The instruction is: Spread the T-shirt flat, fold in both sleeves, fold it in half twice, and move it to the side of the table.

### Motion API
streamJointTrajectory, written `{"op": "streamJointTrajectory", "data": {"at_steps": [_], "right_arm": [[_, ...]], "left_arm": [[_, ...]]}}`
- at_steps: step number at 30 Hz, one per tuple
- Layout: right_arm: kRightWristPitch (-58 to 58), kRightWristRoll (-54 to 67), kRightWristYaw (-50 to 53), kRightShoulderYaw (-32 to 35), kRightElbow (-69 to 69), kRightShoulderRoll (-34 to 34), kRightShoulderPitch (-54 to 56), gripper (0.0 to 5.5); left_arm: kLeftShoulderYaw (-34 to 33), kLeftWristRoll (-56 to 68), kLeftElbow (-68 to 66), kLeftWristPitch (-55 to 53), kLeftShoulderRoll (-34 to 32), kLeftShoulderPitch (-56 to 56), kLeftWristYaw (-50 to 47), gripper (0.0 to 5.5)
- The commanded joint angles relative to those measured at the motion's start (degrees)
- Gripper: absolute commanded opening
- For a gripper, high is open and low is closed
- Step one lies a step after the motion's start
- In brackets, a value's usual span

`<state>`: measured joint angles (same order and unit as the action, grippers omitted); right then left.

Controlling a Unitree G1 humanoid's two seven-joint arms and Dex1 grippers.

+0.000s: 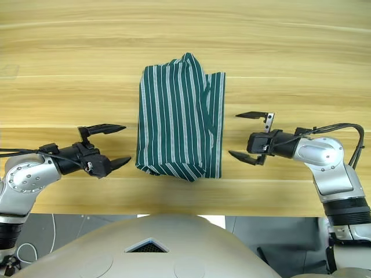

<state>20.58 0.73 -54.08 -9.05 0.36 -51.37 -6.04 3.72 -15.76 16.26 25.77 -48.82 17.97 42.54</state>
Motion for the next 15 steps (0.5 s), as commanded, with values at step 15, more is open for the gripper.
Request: {"op": "streamJointTrajectory", "data": {"at_steps": [15], "right_arm": [[-4.7, -0.2, -3.4, -1.9, 1.6, 1.4, 2.1, 5.40]], "left_arm": [[8.4, -4.0, -4.6, 3.2, 2.8, 5.0, -3.4, 4.74]]}}
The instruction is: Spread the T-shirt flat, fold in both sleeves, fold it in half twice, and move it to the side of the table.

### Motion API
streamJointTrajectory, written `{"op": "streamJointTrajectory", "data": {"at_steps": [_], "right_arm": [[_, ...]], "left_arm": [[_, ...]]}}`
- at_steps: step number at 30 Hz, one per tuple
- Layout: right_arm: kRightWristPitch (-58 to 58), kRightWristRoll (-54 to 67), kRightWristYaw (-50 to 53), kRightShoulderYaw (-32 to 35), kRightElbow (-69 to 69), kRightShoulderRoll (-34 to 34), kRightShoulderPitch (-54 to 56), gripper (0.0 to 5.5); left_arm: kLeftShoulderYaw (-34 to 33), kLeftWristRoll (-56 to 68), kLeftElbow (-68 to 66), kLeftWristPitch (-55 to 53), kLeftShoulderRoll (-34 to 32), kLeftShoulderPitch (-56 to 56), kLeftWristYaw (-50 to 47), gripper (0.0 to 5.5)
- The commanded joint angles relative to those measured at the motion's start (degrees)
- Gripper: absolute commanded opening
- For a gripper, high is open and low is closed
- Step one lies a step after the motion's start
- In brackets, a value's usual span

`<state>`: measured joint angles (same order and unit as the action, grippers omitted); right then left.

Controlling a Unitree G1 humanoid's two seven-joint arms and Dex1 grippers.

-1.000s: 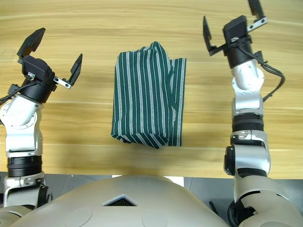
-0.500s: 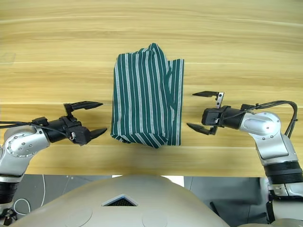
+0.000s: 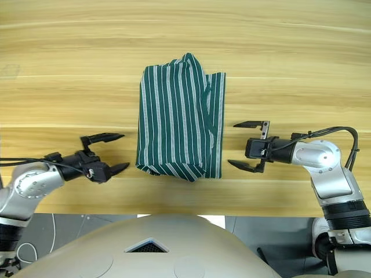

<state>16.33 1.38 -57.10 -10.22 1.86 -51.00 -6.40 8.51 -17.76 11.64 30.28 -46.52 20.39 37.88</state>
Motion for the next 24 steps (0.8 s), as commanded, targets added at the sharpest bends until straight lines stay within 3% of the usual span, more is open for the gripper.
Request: {"op": "streamJointTrajectory", "data": {"at_steps": [1, 9, 24], "right_arm": [[-0.6, -1.4, 0.0, -0.8, -0.3, 1.2, 2.8, 5.40], [-1.6, -1.3, 0.2, -0.9, 2.3, 1.8, 1.9, 5.40], [-2.7, 0.0, 0.8, -0.8, 5.1, 3.2, 0.2, 5.40]], "left_arm": [[4.0, -2.0, 0.4, -1.5, 0.5, 2.6, 1.2, 4.74], [5.0, -0.2, 6.1, -5.5, 3.5, 3.4, -1.3, 4.74], [8.2, -8.2, -1.5, -3.4, 3.8, -1.0, -5.1, 4.74]]}}
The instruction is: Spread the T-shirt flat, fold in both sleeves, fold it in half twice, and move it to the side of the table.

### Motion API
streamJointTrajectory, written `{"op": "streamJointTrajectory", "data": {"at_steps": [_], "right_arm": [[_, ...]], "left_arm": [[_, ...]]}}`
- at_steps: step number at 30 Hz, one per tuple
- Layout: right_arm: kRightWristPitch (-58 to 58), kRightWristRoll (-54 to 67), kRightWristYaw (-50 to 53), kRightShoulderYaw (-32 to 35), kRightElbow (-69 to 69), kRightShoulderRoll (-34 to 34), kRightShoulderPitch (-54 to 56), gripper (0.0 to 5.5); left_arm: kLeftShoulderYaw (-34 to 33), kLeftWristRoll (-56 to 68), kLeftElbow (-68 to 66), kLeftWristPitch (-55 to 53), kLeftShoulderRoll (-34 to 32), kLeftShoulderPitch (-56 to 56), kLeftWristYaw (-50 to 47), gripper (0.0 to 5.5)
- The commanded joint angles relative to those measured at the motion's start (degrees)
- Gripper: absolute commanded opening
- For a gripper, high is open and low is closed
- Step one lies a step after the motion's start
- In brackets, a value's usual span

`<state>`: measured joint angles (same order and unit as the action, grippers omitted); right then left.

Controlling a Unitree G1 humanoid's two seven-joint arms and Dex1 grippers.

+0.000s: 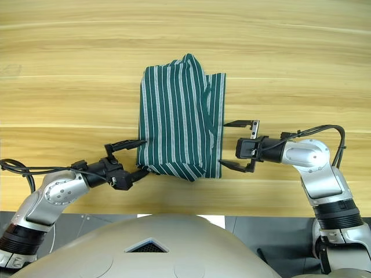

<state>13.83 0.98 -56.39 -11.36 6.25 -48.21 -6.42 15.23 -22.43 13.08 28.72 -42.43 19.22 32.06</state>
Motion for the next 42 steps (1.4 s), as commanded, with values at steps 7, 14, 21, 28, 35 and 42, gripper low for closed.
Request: {"op": "streamJointTrajectory", "data": {"at_steps": [7, 14, 21, 28, 35, 42], "right_arm": [[-0.1, 0.1, 0.2, 0.1, 0.4, 0.9, 0.2, 5.40], [-0.3, -0.1, 0.2, 0.0, 0.6, 1.2, 0.3, 5.40], [-0.8, 0.1, -0.3, 0.2, -0.5, 1.0, 0.9, 5.40], [-1.3, 0.4, -1.0, -0.2, 0.0, 0.6, -0.6, 5.40], [-1.9, 0.8, -1.6, 0.0, 0.5, 0.9, -1.1, 5.40], [-4.4, 1.6, -5.2, -1.5, 1.9, -0.8, -2.5, 5.40]], "left_arm": [[2.2, -2.8, -3.3, -1.7, -1.0, 0.3, 0.3, 4.74], [2.4, -1.3, -5.9, -0.6, -1.6, 0.1, 0.4, 3.62], [2.0, -1.3, -8.3, 0.2, -1.4, -1.0, -0.8, 2.41], [1.7, -1.3, -8.1, 0.8, -1.6, -0.5, -1.2, 1.29], [1.8, -1.3, -7.5, 0.6, -1.3, 0.0, -1.1, 0.28], [1.6, 7.4, -2.1, -5.6, -2.3, 3.9, 4.4, 0.16]]}}
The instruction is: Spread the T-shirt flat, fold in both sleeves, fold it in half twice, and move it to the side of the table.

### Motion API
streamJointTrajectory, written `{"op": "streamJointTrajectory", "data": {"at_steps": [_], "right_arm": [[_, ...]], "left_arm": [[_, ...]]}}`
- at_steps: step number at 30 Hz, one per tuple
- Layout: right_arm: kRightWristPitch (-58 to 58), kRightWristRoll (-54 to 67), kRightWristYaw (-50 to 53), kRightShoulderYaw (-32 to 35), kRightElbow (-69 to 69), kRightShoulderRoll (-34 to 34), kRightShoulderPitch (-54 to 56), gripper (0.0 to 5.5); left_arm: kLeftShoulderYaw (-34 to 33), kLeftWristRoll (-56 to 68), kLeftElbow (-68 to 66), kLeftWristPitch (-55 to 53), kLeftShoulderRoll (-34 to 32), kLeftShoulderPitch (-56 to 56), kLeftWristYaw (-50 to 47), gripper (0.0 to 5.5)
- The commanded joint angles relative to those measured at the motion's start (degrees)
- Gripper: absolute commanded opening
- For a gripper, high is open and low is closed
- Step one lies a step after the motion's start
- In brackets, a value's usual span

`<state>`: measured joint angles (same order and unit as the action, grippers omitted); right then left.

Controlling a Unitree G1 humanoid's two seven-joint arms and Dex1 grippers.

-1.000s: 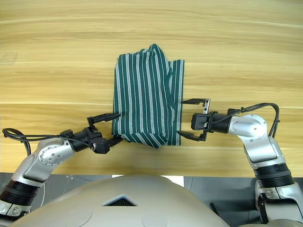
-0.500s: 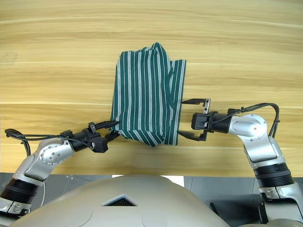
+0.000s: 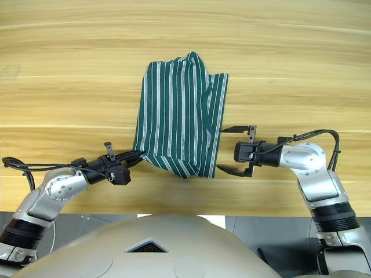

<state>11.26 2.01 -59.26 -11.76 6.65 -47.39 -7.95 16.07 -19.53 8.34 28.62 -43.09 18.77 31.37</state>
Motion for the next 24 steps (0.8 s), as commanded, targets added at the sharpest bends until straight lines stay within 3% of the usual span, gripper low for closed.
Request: {"op": "streamJointTrajectory", "data": {"at_steps": [1, 8, 24], "right_arm": [[-2.4, 0.7, -3.2, -1.3, 1.8, -2.1, -1.3, 5.40], [-5.6, 2.4, -6.1, -1.7, 3.7, -3.0, -1.8, 5.40], [-4.4, 1.4, -4.3, -4.0, 4.7, 1.1, 0.3, 5.40]], "left_arm": [[0.7, 7.1, 5.2, -7.6, -1.8, 4.9, 6.5, 0.16], [0.5, 16.6, 12.4, -18.1, -0.1, 6.3, 10.9, 0.16], [2.7, 15.6, 10.7, -18.6, 0.8, 7.1, 11.8, 0.16]]}}
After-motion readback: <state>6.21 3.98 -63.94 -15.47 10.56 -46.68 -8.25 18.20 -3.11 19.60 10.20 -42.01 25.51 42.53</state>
